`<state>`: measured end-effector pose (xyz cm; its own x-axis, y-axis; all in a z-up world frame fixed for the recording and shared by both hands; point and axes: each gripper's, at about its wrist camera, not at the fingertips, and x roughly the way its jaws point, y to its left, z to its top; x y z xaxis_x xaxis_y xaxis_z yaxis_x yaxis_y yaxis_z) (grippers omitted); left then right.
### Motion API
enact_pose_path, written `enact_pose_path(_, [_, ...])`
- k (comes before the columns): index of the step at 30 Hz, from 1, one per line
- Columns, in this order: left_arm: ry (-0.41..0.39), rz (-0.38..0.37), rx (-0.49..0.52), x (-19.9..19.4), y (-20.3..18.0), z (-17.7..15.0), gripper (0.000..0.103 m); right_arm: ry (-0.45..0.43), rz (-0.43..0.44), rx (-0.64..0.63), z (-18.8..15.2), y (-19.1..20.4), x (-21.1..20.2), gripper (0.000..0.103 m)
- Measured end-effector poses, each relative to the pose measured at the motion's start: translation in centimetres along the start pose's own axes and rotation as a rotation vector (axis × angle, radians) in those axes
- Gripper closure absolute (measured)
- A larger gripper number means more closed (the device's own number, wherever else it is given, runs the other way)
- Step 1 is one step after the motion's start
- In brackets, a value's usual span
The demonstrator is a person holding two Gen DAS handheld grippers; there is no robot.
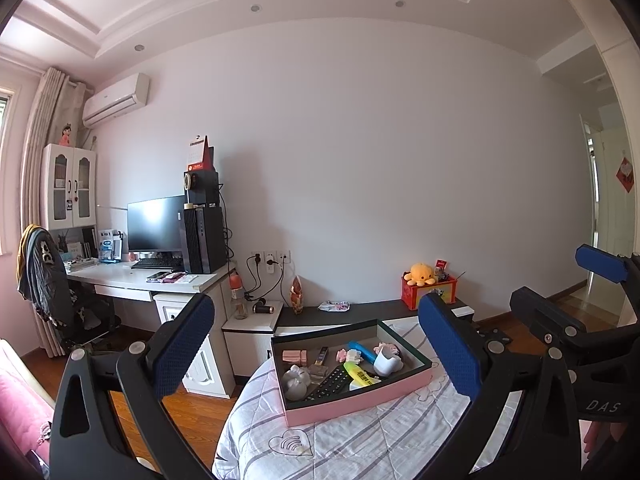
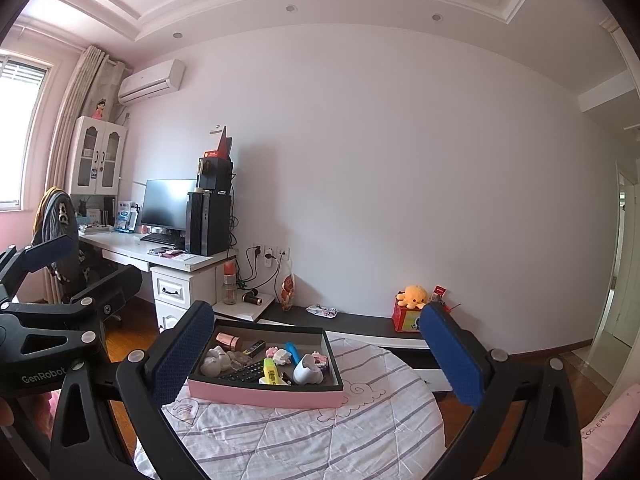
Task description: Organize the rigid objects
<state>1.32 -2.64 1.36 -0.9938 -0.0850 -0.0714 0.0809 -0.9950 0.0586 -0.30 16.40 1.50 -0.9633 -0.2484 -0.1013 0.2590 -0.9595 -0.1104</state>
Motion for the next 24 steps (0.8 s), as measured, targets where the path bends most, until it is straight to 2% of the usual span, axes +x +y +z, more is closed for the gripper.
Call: enact_pose_path(24, [-0.006, 0.011, 0.002, 0.08, 0.19, -0.41, 0.0, 0.003, 0.005, -0.006, 0.13, -0.18, 0.05, 0.0])
